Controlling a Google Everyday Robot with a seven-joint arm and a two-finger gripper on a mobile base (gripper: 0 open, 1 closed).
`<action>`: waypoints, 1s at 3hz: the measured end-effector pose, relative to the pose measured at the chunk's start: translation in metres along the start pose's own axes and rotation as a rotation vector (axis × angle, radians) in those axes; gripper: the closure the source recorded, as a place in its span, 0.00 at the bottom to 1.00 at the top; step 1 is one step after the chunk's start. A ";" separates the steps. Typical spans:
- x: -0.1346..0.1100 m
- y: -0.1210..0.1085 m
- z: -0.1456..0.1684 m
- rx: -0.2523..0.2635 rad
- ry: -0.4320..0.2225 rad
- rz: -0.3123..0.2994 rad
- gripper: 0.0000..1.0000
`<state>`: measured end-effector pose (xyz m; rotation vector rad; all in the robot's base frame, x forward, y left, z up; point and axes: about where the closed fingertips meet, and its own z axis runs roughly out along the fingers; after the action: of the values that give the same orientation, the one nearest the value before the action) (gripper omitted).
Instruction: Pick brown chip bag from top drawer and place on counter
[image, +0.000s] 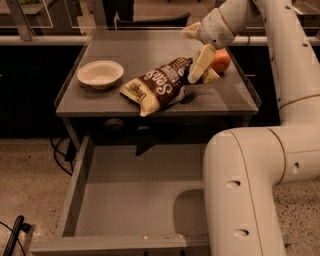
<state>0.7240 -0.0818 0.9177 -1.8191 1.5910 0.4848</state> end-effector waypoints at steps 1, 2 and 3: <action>0.000 0.000 0.001 -0.002 -0.001 -0.005 0.00; -0.001 0.000 0.001 -0.004 -0.002 -0.007 0.00; -0.001 0.001 0.001 -0.005 -0.002 -0.008 0.00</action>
Offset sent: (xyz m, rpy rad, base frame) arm 0.0711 -0.0498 0.0545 -0.0451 0.0639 0.0703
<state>0.7235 -0.0806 0.9171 -1.8273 1.5825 0.4866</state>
